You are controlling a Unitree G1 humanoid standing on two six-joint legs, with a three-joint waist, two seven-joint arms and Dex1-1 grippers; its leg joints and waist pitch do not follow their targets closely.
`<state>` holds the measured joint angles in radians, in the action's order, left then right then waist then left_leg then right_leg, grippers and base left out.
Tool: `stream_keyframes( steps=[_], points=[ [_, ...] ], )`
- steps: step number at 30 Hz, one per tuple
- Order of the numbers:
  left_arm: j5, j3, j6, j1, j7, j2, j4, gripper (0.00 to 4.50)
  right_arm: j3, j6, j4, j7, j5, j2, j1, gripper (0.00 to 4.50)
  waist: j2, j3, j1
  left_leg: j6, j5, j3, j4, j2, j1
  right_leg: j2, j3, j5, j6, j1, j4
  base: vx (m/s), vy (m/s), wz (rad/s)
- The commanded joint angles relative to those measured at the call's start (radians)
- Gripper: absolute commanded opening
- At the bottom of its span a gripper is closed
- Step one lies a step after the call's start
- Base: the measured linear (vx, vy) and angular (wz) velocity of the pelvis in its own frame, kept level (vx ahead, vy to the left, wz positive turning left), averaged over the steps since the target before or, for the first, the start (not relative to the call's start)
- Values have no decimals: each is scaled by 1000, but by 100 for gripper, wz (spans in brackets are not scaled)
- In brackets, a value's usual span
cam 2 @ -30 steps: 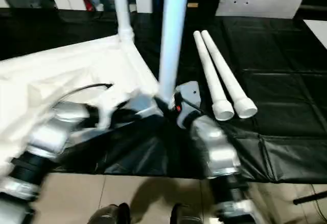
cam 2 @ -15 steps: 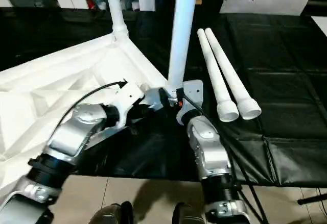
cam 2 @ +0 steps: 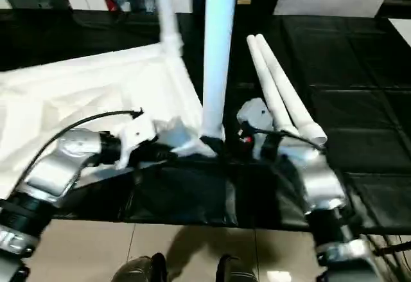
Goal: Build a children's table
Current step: Rotate leg to tighten
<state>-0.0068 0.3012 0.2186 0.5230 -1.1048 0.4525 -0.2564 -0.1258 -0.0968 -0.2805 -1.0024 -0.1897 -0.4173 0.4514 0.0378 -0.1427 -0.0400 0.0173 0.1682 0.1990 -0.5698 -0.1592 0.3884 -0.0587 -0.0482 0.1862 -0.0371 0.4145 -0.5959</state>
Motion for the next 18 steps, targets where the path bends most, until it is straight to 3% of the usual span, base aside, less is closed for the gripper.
stream_keyframes(
  steps=[1, 3, 4, 7, 8, 18],
  points=[
    [12, 48, -46, 4, -73, 24, -30, 0, -34, 15, -20, -88, 1, -19, 14, 445, -9, 81, -3, -161, 87, -32, 46, -71, -19, -87, 49, 56, -261, -60, 53, 0, 0, 0],
    [8, 53, -63, 10, -101, 33, -39, 0, -46, 23, -40, -113, 11, -25, 27, 445, -9, 82, -5, -161, 78, -32, 45, -74, -19, -90, 50, 43, -271, -59, 50, 0, 0, 0],
    [3, 60, -81, 19, -139, 46, -50, 0, -56, 31, -74, -139, 16, -25, 49, 417, -9, 83, -6, -161, 79, -31, 45, -74, -19, -90, 50, 45, -273, -58, 51, 0, 0, 0],
    [12, 77, -115, 36, -182, 70, -70, 0, -67, 26, -113, -184, 7, -26, 79, 403, -8, 83, -10, -155, 82, -30, 44, -73, -20, -89, 49, 59, -279, -58, 50, 0, 0, 0],
    [16, 80, -131, 42, -194, 77, -83, 0, -68, 23, -123, -193, 3, -24, 90, 392, -14, 80, -11, -155, 86, -30, 45, -73, -20, -88, 49, 68, -277, -56, 50, 0, 0, 0],
    [12, 80, -170, 64, -217, 76, -128, 0, -81, 29, -154, -254, -9, -19, 109, 308, -14, 81, -17, -140, 93, -29, 44, -75, -19, -91, 51, 86, -274, -56, 50, 0, 0, 0]
  ],
)
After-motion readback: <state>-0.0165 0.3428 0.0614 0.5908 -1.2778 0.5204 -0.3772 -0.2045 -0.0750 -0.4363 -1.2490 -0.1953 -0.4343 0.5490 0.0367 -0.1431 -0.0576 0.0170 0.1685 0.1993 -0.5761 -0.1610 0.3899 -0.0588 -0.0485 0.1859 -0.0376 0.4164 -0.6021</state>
